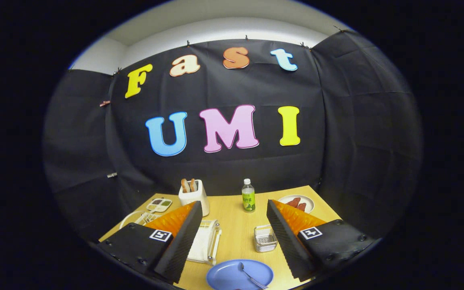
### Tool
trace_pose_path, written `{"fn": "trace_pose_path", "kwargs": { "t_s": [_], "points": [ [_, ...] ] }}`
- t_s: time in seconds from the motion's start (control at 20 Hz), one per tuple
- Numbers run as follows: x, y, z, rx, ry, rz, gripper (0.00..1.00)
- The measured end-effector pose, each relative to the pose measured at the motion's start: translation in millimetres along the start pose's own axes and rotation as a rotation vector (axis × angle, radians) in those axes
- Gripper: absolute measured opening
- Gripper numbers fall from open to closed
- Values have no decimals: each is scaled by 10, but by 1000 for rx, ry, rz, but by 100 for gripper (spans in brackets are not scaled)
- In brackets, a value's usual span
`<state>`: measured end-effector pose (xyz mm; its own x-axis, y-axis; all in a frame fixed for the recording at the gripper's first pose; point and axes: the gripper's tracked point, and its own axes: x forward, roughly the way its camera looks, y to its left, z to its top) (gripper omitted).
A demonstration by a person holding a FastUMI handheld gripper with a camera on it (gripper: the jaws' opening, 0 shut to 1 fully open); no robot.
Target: Take the plate from the dish rack, then take the spoon from the basket and place it into the plate.
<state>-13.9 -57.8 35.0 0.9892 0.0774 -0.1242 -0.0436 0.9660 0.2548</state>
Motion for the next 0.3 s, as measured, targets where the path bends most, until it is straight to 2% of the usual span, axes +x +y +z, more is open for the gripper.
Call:
{"fn": "trace_pose_path", "kwargs": {
  "t_s": [0.15, 0.3],
  "points": [
    [-76, 14, 237, -12, -66, -9, 99],
    [-134, -19, 186, 8, -71, -27, 99]
  ]
}}
